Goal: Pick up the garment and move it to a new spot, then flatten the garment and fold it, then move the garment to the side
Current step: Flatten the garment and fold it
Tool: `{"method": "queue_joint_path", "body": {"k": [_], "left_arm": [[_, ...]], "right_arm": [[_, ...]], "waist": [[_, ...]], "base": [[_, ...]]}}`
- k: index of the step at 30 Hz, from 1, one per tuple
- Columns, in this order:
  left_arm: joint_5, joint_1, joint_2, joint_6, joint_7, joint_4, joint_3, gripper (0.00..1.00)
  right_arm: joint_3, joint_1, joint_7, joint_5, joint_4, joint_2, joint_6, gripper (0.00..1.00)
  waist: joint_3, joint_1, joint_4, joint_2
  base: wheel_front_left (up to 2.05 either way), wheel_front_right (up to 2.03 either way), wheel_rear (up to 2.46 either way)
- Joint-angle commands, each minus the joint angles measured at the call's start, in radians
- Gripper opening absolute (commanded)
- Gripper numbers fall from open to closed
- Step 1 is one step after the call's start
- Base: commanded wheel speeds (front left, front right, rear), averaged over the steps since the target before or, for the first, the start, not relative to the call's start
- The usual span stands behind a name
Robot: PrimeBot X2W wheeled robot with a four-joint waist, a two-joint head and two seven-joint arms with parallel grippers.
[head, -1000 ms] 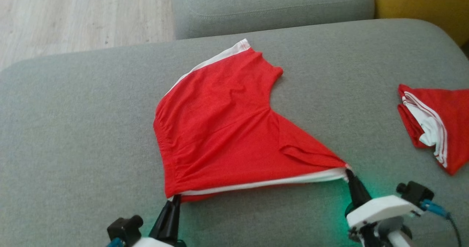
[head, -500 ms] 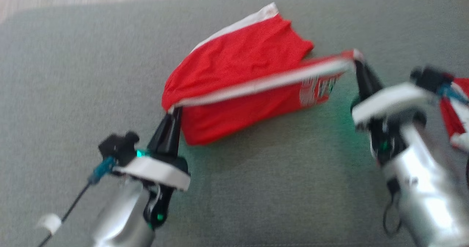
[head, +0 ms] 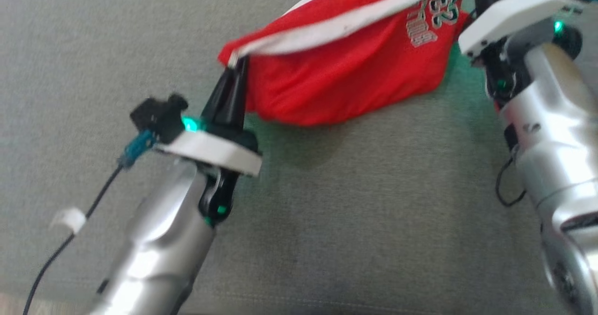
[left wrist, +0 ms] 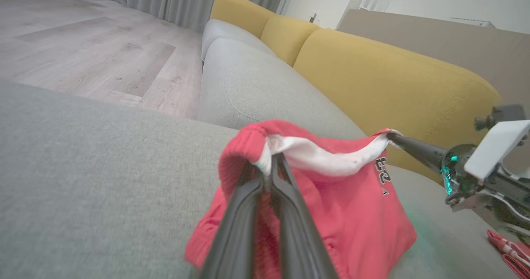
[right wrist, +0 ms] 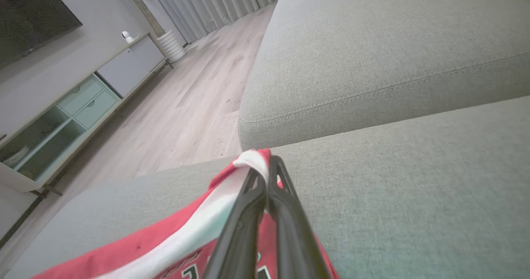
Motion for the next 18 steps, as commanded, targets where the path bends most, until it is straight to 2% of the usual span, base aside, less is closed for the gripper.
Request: {"method": "queue_joint_path", "body": {"k": [1,13,14,15,16,17,18], "left_arm": [[-0.002,-0.048,0.011,0.002,-0.005,-0.028,0.025,0.0],[-0.003,-0.187,-0.034,0.002,-0.005,0.12,0.029,0.0],[-0.006,-0.191,-0.035,0.002,-0.005,0.125,0.021,0.05],[-0.011,-0.194,-0.036,0.002,-0.005,0.131,0.013,0.2],[-0.014,-0.197,-0.037,0.002,-0.005,0.135,0.009,0.4],[-0.017,-0.2,-0.037,0.002,-0.005,0.136,0.007,1.0],[-0.025,-0.2,-0.038,0.002,-0.005,0.135,0.003,1.0]], "right_arm": [[0.007,-0.04,-0.014,-0.018,-0.01,0.013,0.003,0.0],[-0.025,-0.252,-0.129,-0.176,0.223,0.011,0.003,0.0],[-0.027,-0.258,-0.134,-0.188,0.231,0.011,0.003,0.0],[-0.028,-0.262,-0.138,-0.202,0.239,0.012,0.003,0.0],[-0.031,-0.264,-0.143,-0.213,0.244,0.014,0.003,0.21],[-0.035,-0.266,-0.148,-0.224,0.249,0.014,0.003,0.82],[-0.032,-0.268,-0.152,-0.242,0.252,0.014,0.003,1.0]], "waist": [[0.033,-0.0002,0.03,0.0],[0.108,-0.0002,0.078,0.0],[0.111,-0.0002,0.08,0.0],[0.114,-0.0002,0.083,0.0],[0.116,-0.0002,0.085,0.0],[0.119,-0.0002,0.086,0.0],[0.122,-0.0002,0.085,0.0]], "base": [[0.0,0.0,0.0],[0.0,0.0,0.0],[0.0,0.0,0.0],[0.0,0.0,0.0],[0.0,0.0,0.0],[0.0,0.0,0.0],[0.0,0.0,0.0]]}}
